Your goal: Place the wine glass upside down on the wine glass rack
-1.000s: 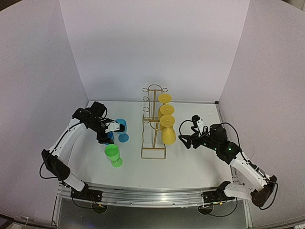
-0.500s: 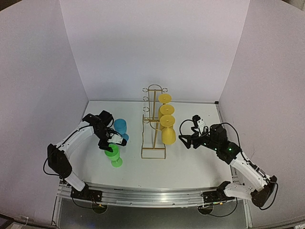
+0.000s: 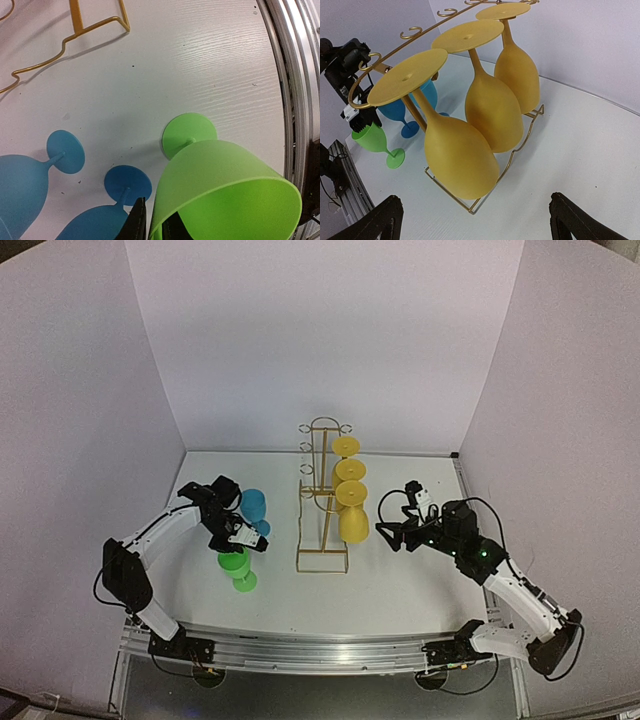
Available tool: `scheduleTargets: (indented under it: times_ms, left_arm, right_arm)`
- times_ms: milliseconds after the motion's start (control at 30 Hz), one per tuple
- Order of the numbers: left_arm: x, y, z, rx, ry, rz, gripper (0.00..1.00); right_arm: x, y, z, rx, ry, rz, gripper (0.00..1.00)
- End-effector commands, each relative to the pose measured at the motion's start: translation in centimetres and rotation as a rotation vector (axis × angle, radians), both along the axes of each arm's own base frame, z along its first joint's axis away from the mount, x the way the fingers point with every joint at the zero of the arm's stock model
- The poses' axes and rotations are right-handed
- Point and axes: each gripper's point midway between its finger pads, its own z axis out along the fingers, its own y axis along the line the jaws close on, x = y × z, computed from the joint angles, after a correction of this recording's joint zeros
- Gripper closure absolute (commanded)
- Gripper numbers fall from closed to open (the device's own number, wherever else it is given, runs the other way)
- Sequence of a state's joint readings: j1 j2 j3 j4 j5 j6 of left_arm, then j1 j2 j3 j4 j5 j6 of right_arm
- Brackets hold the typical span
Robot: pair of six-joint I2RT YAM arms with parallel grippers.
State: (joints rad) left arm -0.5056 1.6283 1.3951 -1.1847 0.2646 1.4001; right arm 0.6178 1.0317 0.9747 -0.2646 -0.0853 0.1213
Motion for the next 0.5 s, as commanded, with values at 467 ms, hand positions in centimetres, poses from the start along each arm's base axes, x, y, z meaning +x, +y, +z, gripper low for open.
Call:
scheduleTargets:
  times_ms: [467]
  left_arm:
    - [-5.0,2.2,15.8,-0.493,-0.669,0.115,1.0]
  right_arm:
    - [0.3,-3.7,10.3,0.322,0.133,-0.311,0.07]
